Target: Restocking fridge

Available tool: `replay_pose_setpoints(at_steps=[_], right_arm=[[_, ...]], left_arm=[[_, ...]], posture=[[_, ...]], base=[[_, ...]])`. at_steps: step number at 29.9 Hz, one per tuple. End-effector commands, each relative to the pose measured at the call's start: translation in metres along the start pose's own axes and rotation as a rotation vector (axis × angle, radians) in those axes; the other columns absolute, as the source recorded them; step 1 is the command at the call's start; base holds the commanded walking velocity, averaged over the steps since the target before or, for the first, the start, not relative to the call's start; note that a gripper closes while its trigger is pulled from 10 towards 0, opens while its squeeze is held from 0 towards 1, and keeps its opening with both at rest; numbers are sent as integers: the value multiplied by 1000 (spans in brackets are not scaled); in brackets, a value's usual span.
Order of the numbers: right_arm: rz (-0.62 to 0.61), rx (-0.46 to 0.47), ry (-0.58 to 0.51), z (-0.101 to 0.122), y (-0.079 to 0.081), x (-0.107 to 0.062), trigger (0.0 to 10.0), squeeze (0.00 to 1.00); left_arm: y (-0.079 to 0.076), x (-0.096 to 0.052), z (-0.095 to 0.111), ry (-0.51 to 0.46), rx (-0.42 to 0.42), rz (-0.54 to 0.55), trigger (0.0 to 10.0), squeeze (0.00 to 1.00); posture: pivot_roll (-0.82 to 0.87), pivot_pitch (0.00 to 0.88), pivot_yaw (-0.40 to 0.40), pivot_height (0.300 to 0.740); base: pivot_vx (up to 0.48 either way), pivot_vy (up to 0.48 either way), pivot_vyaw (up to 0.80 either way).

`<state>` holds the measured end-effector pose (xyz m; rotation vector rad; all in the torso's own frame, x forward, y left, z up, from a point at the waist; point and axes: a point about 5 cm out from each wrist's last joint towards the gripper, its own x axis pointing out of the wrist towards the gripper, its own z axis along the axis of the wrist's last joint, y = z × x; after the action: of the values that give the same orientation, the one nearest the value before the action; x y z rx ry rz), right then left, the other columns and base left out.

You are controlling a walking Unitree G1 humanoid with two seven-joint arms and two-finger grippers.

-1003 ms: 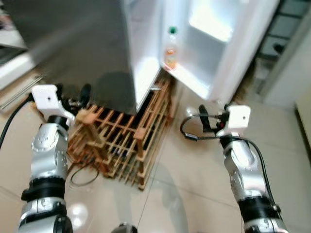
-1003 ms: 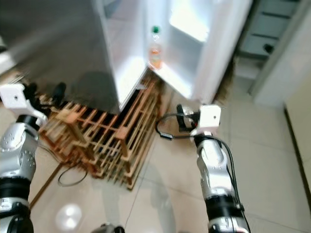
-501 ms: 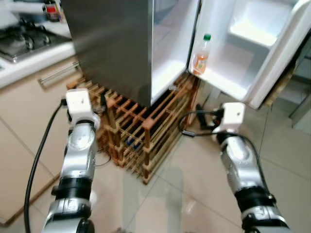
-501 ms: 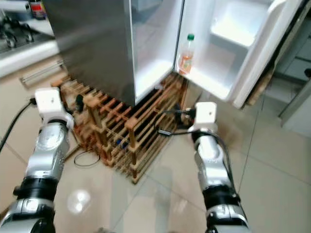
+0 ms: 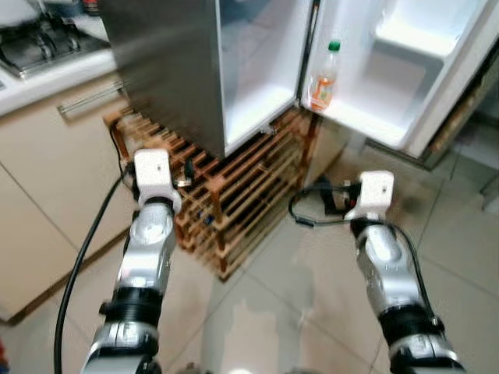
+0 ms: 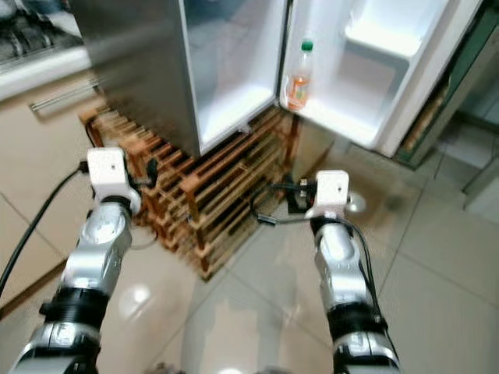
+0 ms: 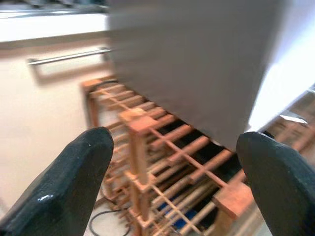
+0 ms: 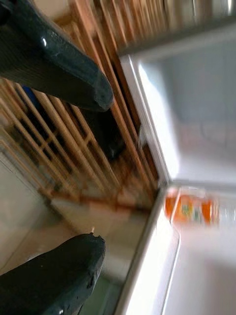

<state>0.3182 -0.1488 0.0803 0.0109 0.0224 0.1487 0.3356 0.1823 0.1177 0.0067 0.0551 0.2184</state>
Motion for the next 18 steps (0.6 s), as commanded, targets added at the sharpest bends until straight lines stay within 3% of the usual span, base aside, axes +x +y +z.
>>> replay_pose_setpoints(at_steps=[1, 11, 14, 18], right_arm=[[12, -12, -10, 3, 1, 0, 10000, 0], [-37, -2, -21, 2, -7, -2, 10000, 0], [-53, 1, -13, -1, -11, -6, 10000, 0], [-98, 12, 33, -15, -20, -17, 10000, 0]], left_arm=[[0, 1, 1, 6, -4, 19, 10000, 0], [4, 6, 3, 5, 82, 24, 10000, 0], [4, 6, 0, 20, 74, 33, 10000, 0], [5, 7, -1, 21, 81, 48, 10000, 0]], posture=[[-150, 0, 0, 740], [-156, 0, 39, 740], [-147, 0, 35, 740], [-139, 0, 16, 740]], base=[[307, -364, 731], [307, -365, 612], [317, -356, 535], [131, 0, 209]])
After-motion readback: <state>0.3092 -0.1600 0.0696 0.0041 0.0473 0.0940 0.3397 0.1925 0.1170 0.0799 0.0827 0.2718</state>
